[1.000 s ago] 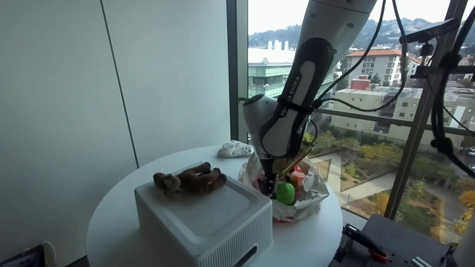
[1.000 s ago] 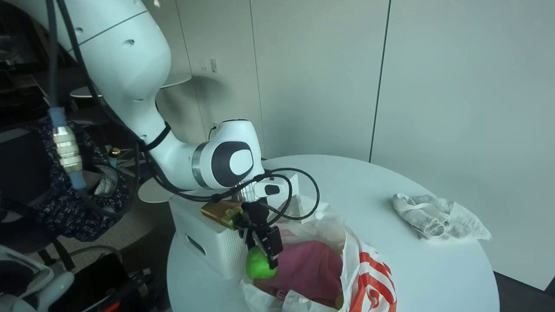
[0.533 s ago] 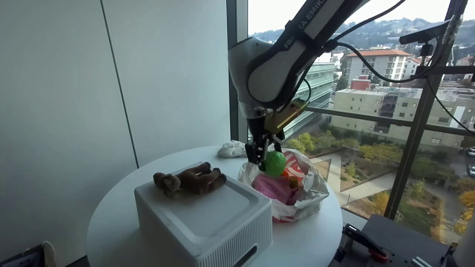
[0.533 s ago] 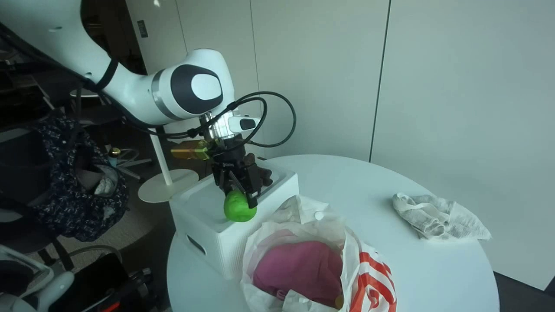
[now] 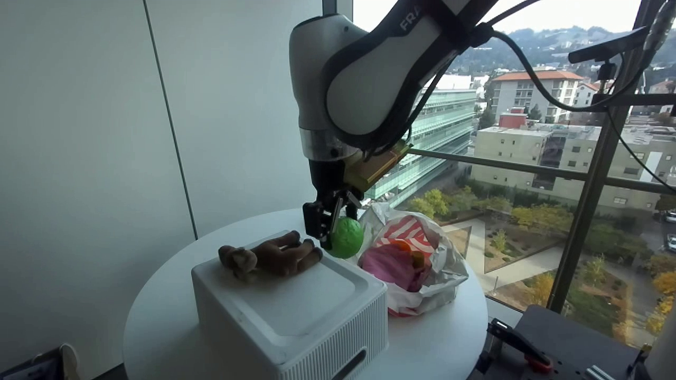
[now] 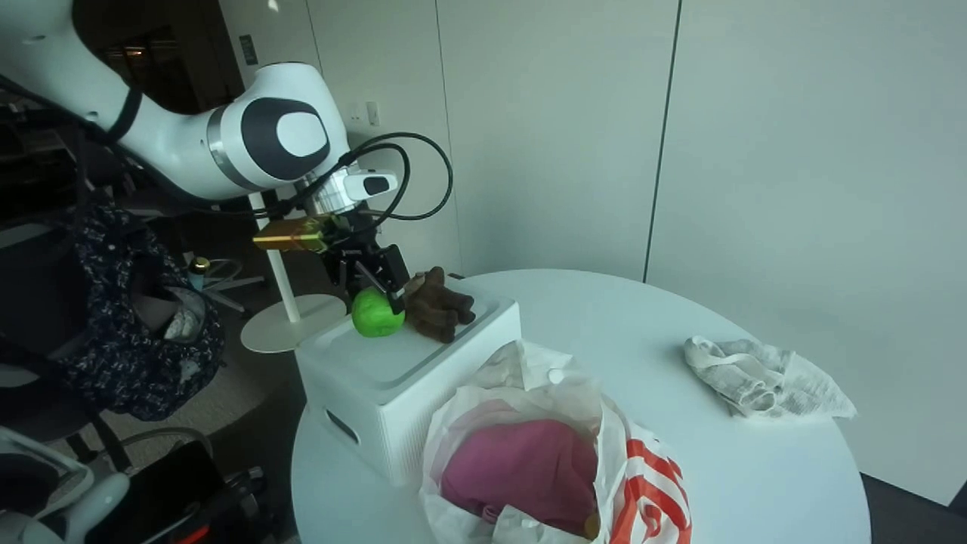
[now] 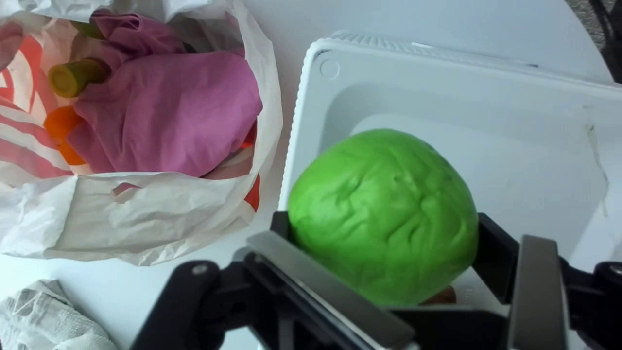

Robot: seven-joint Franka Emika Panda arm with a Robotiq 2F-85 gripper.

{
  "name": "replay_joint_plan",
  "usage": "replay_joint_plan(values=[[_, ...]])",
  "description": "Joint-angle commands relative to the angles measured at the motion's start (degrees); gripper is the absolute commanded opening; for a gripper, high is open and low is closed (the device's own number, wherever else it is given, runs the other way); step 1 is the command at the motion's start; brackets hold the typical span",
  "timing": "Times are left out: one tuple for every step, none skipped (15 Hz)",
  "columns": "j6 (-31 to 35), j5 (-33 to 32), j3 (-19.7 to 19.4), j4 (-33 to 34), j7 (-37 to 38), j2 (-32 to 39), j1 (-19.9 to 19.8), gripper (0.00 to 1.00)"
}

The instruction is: Remove some items from the plastic bag, put them on the white basket and leave the yellow container in the plastic bag

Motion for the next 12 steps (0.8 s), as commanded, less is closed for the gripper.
replay_joint_plan(values=[[5.7, -1.1, 2.0, -0.4, 0.4, 4.1, -0.4, 0.64], [6.9, -1.8, 2.3, -0.3, 0.9, 5.3, -0.4, 0.64], [8.0, -2.5, 2.4, 0.0, 1.3, 6.6, -0.3, 0.64], [9.4, -3.4, 2.5, 0.2, 1.6, 7.8, -0.2, 0.64], [10.8, -4.7, 2.5, 0.6, 2.3, 9.0, 0.0, 0.64], [11.8, -6.1, 2.3, 1.0, 3.0, 10.1, 0.2, 0.64], [13.1, -8.0, 2.1, 1.4, 4.1, 11.2, 0.5, 0.64], [13.9, -9.5, 1.8, 1.7, 4.6, 12.0, 0.7, 0.64], [14.5, -11.2, 1.5, 2.3, 5.7, 13.1, 1.0, 0.64], [15.1, -12.4, 1.2, 2.8, 6.6, 13.8, 1.3, 0.64], [15.4, -13.0, 1.0, 3.2, 7.3, 14.5, 1.6, 0.97], [15.5, -13.6, 0.8, 3.4, 7.8, 15.0, 1.8, 0.98]])
